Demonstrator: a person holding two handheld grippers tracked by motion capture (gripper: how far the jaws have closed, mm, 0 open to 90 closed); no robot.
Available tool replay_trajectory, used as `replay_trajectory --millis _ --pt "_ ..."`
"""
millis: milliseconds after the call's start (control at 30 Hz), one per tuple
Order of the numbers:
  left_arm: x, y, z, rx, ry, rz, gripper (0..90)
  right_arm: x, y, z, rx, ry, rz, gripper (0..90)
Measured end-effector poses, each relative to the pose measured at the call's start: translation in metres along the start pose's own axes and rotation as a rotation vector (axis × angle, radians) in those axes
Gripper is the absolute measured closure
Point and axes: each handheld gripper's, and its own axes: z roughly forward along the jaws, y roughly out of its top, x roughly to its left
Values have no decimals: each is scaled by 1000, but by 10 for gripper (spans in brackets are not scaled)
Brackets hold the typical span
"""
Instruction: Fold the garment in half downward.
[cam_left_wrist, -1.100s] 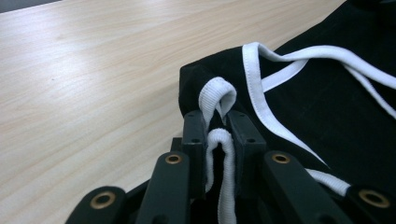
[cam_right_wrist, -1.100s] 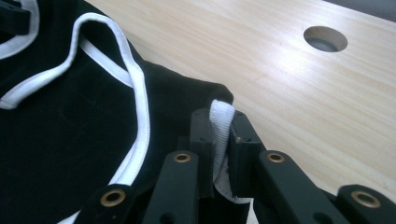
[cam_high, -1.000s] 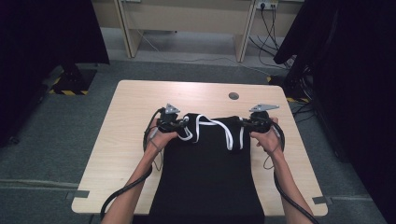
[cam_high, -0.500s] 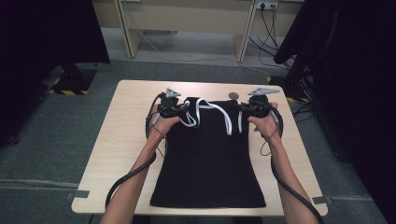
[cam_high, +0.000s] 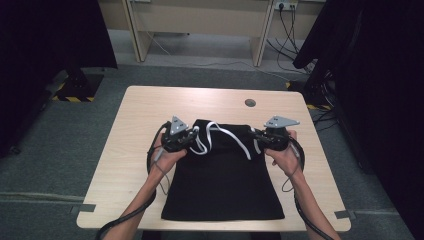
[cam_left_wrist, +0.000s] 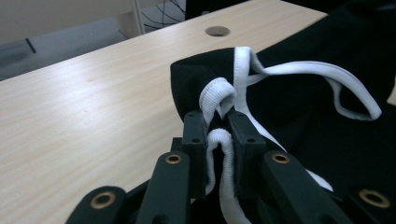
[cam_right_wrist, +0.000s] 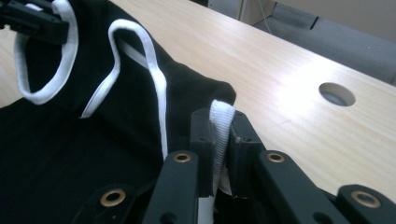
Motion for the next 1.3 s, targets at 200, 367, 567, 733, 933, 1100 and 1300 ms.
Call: replay_trajectory --millis 200,367,567,733,933,1100,1300 --pt "-21 -26 -18 -7 -25 41 768 12 -21 -9 -4 16 -10 830" --pt "-34 -45 -34 -7 -52 44 768 18 -43 -25 -6 20 -4 829" --pt "-47 -63 -50 14 -98 42 753 26 -65 -39 4 36 6 828" --pt "-47 -78 -59 31 -104 15 741 34 -85 -46 25 61 16 817" --pt "-51 -74 -69 19 -124 -41 519 37 -87 -59 34 34 70 617" --pt "-59 -59 -63 5 -116 -35 363 43 -73 -61 48 37 61 532" --pt "-73 -65 -51 67 -163 -11 295 53 -73 -48 89 85 65 477"
